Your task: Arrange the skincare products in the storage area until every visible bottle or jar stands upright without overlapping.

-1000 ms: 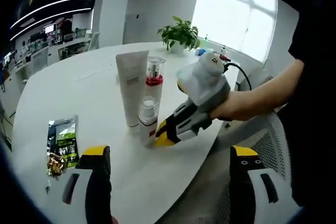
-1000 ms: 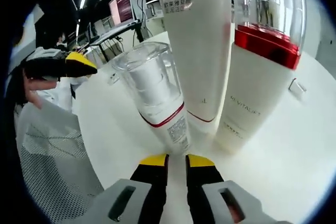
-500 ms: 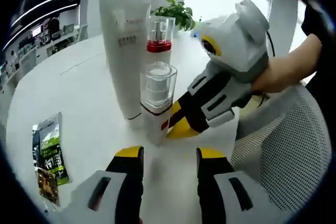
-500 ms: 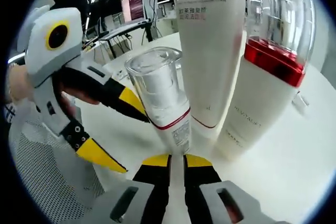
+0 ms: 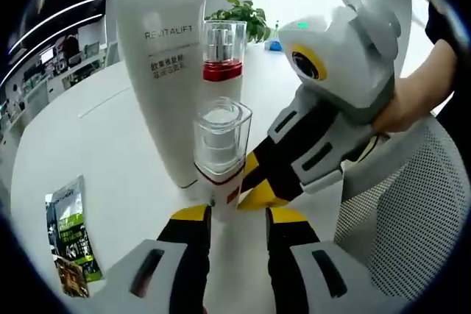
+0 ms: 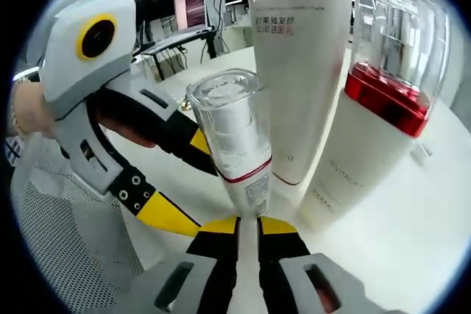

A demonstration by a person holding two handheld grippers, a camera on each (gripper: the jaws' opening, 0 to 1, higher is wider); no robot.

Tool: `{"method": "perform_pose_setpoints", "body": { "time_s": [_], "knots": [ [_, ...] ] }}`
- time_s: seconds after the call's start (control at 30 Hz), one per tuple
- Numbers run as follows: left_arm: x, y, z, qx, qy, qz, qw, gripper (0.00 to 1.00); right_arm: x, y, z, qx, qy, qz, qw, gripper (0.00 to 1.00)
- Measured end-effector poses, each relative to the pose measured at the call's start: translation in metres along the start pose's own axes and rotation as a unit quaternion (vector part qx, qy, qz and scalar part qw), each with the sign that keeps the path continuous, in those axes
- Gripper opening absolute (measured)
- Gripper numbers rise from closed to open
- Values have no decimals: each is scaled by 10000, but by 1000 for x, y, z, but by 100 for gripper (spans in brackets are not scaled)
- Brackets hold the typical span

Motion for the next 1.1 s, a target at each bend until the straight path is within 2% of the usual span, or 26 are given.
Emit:
{"method": "perform_pose_setpoints", "body": {
  "time_s": [0.23,0.3,0.5,0.73,0.83,0.9,1.0,1.1],
  "knots": [
    [-3,2,2,16,-38,29,10000,24,1,-1,5,3,-33,-3,10000,7],
    [-2,3,1,19,-97,27,9999,27,2,-2,5,-6,-36,8,10000,9],
    [9,-1,0,12,-241,-108,9997,35,6,-13,10,-14,85,95,9999,14],
    [12,-10,-2,-62,-628,-26,9980,45,16,-27,20,-23,262,126,9996,22],
    [19,-15,-3,-124,-713,-104,9973,48,22,-32,25,-2,336,134,9993,25],
    [27,-21,-10,-191,-837,-162,9962,50,26,-35,27,12,369,139,9992,27],
    [30,-32,-12,-287,-1170,-43,9927,54,32,-41,31,19,528,182,9984,31],
    [33,-39,-18,-395,-1380,62,9896,59,35,-44,31,-51,701,281,9971,40]
  ]
}}
Point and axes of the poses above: the point that each gripper's makers call its tool centre point, and the gripper's own axes: y roughly forward along the fingers, z roughly to its right, x roughly out of its underside, the point moved 4 cm from there along -y, roughly backward along the fingers, and after that the axes turned 4 degrees about x, right-handed, at the moved point
